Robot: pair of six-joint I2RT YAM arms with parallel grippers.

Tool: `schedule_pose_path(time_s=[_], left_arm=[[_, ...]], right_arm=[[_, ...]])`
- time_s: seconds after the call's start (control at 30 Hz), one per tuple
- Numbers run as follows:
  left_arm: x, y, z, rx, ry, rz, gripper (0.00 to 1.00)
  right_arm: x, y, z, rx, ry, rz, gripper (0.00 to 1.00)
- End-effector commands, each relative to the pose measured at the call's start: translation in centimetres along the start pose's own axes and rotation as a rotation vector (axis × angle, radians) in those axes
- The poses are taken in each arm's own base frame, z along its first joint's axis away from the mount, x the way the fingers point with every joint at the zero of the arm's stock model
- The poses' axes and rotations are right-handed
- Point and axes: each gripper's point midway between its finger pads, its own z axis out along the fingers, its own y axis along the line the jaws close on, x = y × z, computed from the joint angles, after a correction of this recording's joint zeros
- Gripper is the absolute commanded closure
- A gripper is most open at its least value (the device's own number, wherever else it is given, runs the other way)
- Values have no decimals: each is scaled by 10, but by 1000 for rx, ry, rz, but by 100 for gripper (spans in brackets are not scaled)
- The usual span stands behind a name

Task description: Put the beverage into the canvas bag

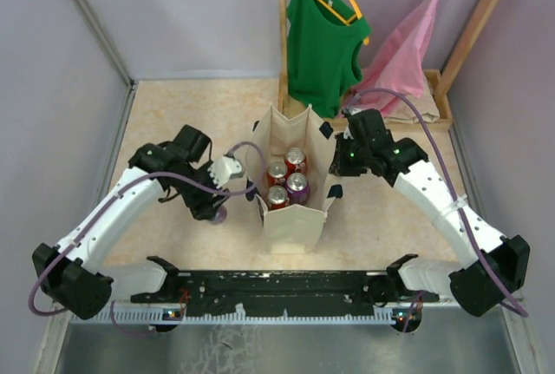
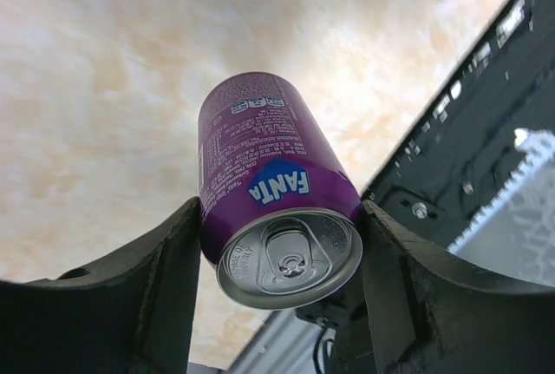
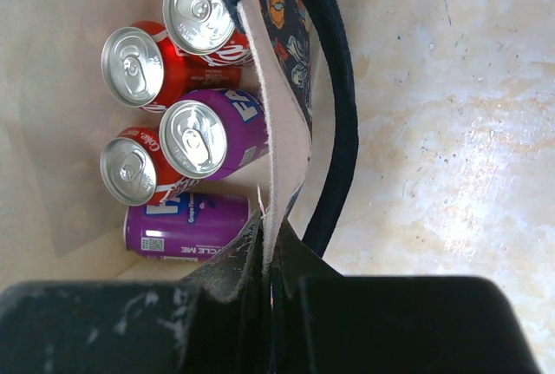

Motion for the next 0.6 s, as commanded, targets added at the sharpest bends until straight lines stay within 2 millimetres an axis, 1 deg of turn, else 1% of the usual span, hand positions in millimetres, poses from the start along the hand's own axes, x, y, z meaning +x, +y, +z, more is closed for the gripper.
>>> schedule_pose_path(time_s=[0.0,0.07,0.13,0.17,0.3,0.43,0.5,0.53,0.57], left_arm=[[-42,25,-39,-146,-128,8,100],[-61,39,-56,-214,-186,6,100],[-85,54,-77,-285,-263,3,100],[-102,63,-93,-334,-319,3,100],[-154,87,-143,-465,-501,11,100],[-197,108,-192,-585,-645,25,100],[-217,112,-210,-609,-718,39,100],[-227,111,-217,-604,-753,50,100],[-235,112,-214,-580,-761,58,100]], right_arm=[[-7,3,-9,-16,-42,-15,96],[-7,4,-9,-19,-41,-15,96],[-7,4,-8,-22,-41,-16,96],[-7,4,-8,-23,-40,-16,96],[-4,4,-8,-26,-41,-13,96],[-2,3,-10,-32,-50,-6,96],[1,2,-10,-31,-50,-1,96],[2,1,-10,-32,-51,1,96],[3,1,-10,-32,-51,3,96]])
